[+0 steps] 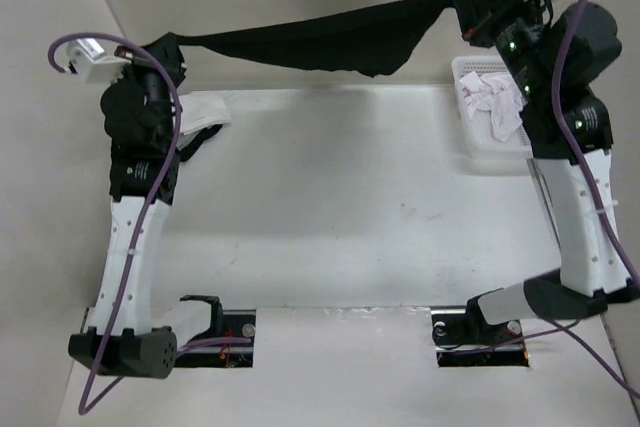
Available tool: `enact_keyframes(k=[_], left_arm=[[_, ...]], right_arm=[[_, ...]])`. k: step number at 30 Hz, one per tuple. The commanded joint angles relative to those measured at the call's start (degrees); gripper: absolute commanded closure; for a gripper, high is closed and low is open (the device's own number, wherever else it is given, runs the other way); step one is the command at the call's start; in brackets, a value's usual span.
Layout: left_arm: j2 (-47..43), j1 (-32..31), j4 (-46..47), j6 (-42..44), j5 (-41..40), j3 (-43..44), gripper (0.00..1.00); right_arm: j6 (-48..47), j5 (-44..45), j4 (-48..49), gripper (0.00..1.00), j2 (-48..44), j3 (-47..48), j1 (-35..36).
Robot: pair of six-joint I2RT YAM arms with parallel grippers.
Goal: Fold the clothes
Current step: Flatten the tank top out
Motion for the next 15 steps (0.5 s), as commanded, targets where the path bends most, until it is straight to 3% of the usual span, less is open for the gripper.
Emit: enact_keyframes(k=[1,8,12,15], left_arm=[[-4.2,-0.5,1.7,-0.8,-1.4,-8.7,1.00],[-22.8,-4.2,0.4,-3.5,-2.3,-38.9,1.00],[-35.3,-6.3,-9.5,-3.9,-3.1,-53.7,1.00],[-43.8,-7.4,-20.7,-3.9,-1.1,-56.7,1.00]], right_arm=[[0.9,-0.2,4.4,0.98,-5.5,-14.5,-0.3],[6.7,4.5,15.4,0.97,-31.9,-62.2,4.2],[13.1,7.9,15.5,0.99,-45.9,-84.3,11.9],[18.5,10.1,11.0,1.00,-54.4,-94.5,19.8]])
